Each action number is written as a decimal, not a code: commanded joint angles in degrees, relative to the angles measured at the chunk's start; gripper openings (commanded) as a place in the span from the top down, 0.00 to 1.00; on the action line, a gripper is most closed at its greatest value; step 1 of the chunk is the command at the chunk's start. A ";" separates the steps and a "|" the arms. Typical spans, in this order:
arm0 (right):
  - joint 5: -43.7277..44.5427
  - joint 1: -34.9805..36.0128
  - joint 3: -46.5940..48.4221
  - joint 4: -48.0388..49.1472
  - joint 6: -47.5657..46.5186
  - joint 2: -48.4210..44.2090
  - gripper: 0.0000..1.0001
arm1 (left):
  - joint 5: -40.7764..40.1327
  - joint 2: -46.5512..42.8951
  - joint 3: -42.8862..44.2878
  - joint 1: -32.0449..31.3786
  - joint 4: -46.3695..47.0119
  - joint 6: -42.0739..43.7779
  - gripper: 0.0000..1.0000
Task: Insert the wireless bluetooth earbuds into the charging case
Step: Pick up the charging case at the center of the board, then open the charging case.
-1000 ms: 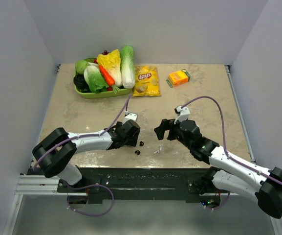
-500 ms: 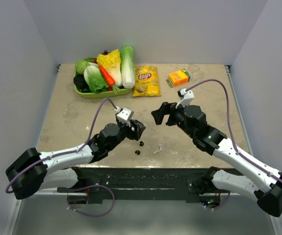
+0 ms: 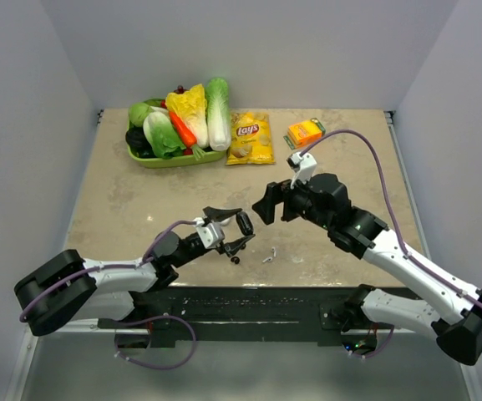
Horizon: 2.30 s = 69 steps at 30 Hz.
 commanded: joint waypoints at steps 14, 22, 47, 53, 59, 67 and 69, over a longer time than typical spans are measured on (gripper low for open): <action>-7.10 3.45 0.34 2.13 -1.27 6.62 0.08 | 3.32 0.71 4.03 -0.35 1.67 6.87 1.00; -4.65 3.62 -0.46 2.22 -0.92 6.98 0.10 | 3.49 0.62 3.95 -0.70 1.41 6.70 1.00; -0.06 3.62 -2.48 0.80 -0.22 1.79 0.13 | 1.56 -1.14 3.24 -1.49 -0.09 7.14 1.00; -7.36 3.71 -2.05 4.33 -0.04 1.34 0.02 | 1.30 -0.35 4.47 -1.76 -1.41 7.40 1.00; -5.09 3.71 -2.04 1.51 -0.92 5.12 0.08 | 1.65 -1.14 4.65 -1.94 -1.50 7.31 1.00; -1.22 3.71 -2.92 0.72 0.04 3.63 0.14 | 1.12 -1.58 3.86 -2.29 -1.41 7.49 1.00; -1.21 3.71 -3.01 0.46 0.31 2.93 0.15 | 0.86 -1.75 3.68 -2.29 -1.41 7.58 1.00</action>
